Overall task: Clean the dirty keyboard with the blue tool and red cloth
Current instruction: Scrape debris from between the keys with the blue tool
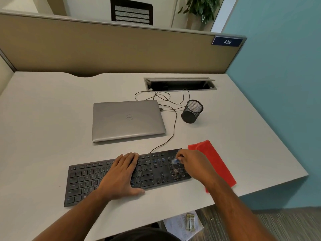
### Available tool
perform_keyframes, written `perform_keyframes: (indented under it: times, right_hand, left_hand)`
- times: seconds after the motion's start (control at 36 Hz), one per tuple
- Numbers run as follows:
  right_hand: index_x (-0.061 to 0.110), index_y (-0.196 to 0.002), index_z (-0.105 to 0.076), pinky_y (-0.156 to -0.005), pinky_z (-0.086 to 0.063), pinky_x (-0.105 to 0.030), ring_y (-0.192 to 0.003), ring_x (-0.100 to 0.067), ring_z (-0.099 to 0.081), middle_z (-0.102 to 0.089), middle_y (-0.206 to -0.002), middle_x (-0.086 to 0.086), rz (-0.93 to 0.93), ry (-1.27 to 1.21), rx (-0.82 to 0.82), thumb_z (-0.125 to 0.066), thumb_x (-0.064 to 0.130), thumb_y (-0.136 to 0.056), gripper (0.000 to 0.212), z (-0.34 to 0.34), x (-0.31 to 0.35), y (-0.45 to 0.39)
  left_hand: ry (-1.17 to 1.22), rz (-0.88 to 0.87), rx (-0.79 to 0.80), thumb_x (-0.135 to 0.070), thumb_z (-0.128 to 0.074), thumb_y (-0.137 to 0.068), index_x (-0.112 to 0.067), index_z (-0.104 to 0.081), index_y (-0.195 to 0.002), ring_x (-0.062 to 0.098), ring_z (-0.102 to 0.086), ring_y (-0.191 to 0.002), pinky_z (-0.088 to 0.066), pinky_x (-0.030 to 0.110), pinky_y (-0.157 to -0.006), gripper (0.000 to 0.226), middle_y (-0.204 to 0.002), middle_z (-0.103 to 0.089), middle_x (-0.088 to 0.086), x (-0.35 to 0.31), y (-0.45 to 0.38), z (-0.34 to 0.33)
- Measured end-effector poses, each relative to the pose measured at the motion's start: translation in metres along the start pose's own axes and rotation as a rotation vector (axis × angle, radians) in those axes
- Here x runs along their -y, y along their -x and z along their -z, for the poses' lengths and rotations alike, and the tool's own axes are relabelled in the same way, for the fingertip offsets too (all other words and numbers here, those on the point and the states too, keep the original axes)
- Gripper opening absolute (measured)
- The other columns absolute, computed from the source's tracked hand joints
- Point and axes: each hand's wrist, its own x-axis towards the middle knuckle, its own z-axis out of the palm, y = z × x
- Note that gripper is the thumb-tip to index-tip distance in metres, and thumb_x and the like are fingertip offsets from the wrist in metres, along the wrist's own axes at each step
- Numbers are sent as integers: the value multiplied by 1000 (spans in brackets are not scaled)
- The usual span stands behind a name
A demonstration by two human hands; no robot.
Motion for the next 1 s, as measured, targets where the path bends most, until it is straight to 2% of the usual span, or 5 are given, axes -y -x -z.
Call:
perform_keyframes:
  times: [0.33, 0.5, 0.61, 0.78, 1.0]
  right_hand:
    - [20, -100, -67, -65, -48, -16, -77, -6, -66, -74, -97, 4, 11, -6, 68, -52, 11, -102, 17, -7, 7, 3]
    - [25, -115, -68, -55, -44, -16, -64, -4, -57, -68, -88, 6, 6, 6, -35, -52, 12, -103, 24, -11, 8, 8]
    - [21, -107, -67, -64, -51, -25, -72, -11, -64, -69, -88, 2, -2, 51, 47, -52, 8, -101, 21, -9, 4, 9]
    - [25, -119, -68, -59, -40, -10, -74, -7, -60, -72, -101, 2, 87, 3, 13, -53, 13, -103, 25, -7, 19, 9]
    - [28, -113, -67, -67, -55, -27, -73, -10, -62, -73, -96, 3, -18, 150, -27, -59, 4, -94, 32, -3, -1, 13]
  left_hand:
    - [5, -2, -4, -105, -36, -68, -16, -1, -166, 20, -5, -159, 6, 39, -126, 137, -173, -8, 4, 1, 0, -1]
    - [2, 1, -4, -104, -40, -68, -15, -3, -166, 20, -6, -158, 9, 37, -125, 137, -173, -10, 4, 1, 0, -1]
    - [12, 4, -8, -104, -39, -68, -17, 1, -166, 19, -2, -159, 9, 38, -125, 137, -173, -5, 3, 1, 0, -2]
    - [4, 2, 1, -103, -39, -68, -17, 1, -166, 18, -1, -159, 8, 39, -126, 137, -173, -6, 3, 0, 0, -1]
    - [1, 1, -8, -103, -41, -69, -16, 1, -166, 19, -2, -159, 7, 39, -126, 136, -173, -7, 3, 0, 0, 0]
